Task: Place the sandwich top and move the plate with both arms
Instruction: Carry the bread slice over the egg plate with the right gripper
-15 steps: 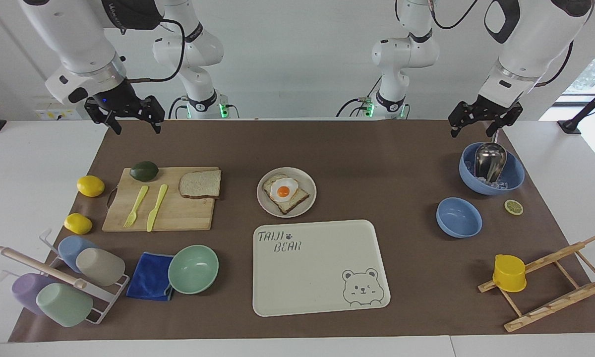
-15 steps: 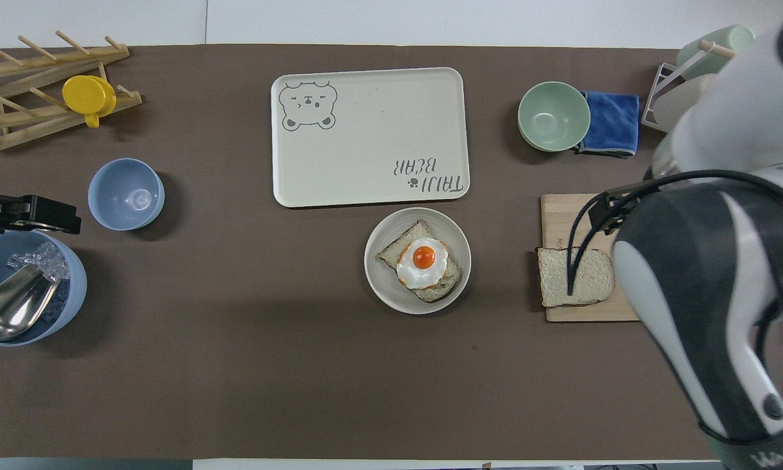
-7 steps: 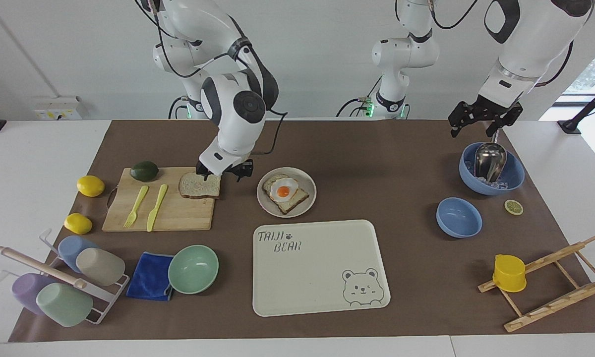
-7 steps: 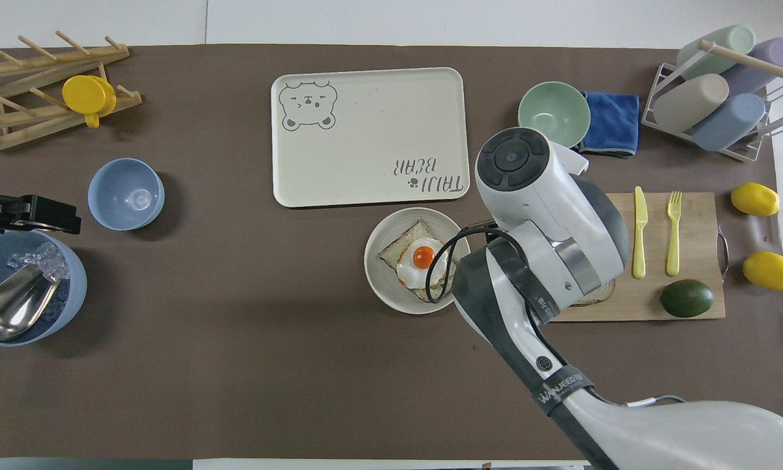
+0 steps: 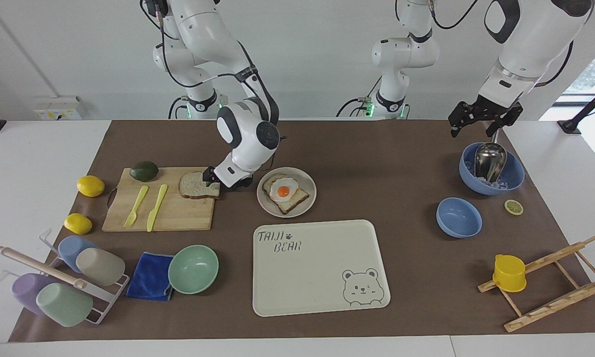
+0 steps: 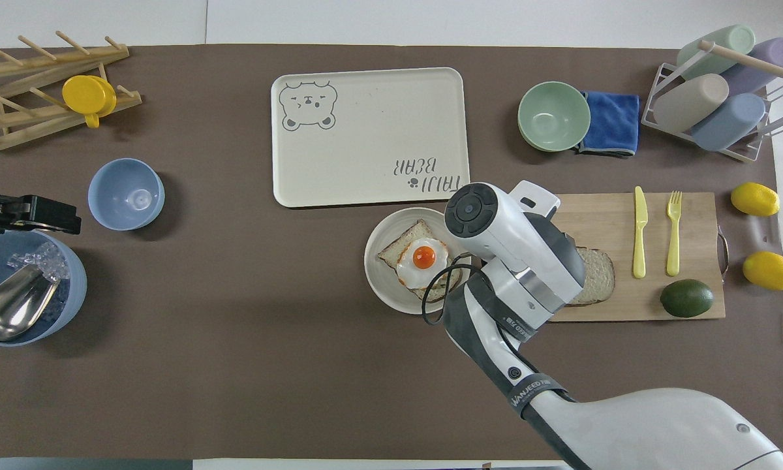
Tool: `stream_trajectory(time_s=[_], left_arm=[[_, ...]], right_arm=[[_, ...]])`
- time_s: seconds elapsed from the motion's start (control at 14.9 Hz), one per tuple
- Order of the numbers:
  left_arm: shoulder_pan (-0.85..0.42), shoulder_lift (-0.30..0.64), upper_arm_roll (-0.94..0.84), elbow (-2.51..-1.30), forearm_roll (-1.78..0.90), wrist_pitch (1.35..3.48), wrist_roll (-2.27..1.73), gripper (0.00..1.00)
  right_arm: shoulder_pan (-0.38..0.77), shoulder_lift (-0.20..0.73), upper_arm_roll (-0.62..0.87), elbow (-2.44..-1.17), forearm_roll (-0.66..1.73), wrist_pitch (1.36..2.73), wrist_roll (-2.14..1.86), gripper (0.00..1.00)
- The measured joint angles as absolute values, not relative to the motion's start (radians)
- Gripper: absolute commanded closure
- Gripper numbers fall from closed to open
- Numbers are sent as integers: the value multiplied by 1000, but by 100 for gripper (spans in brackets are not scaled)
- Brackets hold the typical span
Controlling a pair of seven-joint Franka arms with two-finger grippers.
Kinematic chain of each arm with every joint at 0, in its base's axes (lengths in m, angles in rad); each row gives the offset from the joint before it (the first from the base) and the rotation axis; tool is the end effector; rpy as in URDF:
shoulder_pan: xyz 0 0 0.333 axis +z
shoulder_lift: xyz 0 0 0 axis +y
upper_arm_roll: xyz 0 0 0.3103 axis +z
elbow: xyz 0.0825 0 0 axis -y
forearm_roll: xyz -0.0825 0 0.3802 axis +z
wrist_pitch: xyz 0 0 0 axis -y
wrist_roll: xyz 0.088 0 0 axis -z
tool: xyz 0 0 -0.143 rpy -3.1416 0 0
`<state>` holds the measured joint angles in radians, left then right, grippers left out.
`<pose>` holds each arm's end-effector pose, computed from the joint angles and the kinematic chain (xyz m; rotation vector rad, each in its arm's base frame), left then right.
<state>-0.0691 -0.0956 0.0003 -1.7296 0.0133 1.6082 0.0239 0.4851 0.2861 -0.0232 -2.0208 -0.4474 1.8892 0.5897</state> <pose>0.5203 -0.0340 0.5629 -3.1241 0.1460 0.0399 0.4985 0.1958 0.2551 2.5825 0.1356 -0.2081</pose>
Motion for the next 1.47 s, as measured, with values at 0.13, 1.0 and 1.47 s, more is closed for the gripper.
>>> stream_trajectory(time_s=[0.13, 1.0, 1.47], left_arm=[[-69, -96, 0, -1730, 13, 1608, 24, 0], [-69, -96, 0, -1730, 13, 1608, 24, 0], [-69, -96, 0, -1730, 13, 1608, 24, 0]], right_arm=[[491, 286, -23, -2039, -457, 1898, 604, 37], [491, 271, -25, -2085, -489, 1895, 604, 95], [493, 255, -21, -2076, -497, 1865, 603, 100]])
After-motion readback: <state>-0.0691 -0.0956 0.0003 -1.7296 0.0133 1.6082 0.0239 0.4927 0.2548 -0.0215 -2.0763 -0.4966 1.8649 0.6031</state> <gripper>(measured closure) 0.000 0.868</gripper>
